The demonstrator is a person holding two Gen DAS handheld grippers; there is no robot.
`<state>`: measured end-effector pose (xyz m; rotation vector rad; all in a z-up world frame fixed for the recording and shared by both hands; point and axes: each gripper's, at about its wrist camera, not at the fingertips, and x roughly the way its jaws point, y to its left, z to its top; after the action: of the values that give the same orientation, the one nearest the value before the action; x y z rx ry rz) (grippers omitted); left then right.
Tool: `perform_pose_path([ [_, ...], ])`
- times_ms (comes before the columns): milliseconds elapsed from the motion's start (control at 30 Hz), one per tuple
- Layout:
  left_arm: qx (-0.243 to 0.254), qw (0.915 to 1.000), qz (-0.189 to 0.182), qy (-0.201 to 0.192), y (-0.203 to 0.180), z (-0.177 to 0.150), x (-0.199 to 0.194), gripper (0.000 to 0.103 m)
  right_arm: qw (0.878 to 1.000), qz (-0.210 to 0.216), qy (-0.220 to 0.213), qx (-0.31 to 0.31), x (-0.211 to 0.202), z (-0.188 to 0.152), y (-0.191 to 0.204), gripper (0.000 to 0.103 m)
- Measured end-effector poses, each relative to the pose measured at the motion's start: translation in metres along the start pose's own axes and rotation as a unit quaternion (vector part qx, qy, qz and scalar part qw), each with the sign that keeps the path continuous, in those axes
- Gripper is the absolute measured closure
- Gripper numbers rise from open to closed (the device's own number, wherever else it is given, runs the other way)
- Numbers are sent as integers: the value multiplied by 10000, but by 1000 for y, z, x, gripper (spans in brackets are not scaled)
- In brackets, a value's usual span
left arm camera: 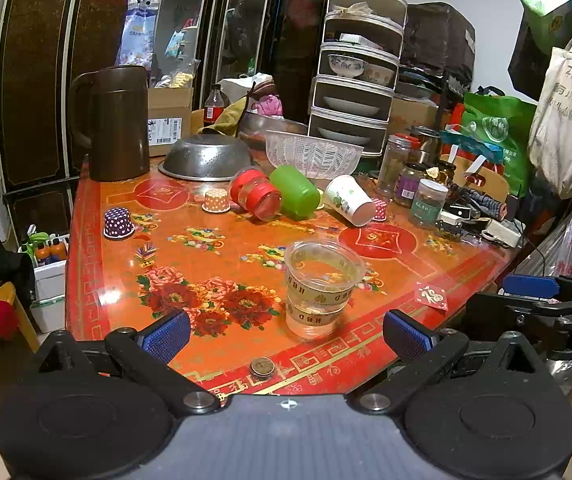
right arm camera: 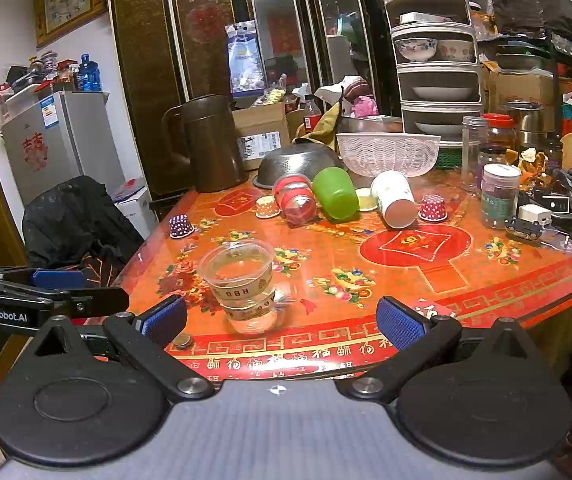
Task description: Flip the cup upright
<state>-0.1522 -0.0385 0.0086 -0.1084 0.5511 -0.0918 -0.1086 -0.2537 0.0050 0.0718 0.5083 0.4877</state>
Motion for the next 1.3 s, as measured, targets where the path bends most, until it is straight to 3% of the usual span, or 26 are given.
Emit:
perform_pose_path([
  [1300, 1, 9999, -120, 34, -2, -1, 2, 0, 9999, 144, 14, 54, 2, -2, 0, 1],
])
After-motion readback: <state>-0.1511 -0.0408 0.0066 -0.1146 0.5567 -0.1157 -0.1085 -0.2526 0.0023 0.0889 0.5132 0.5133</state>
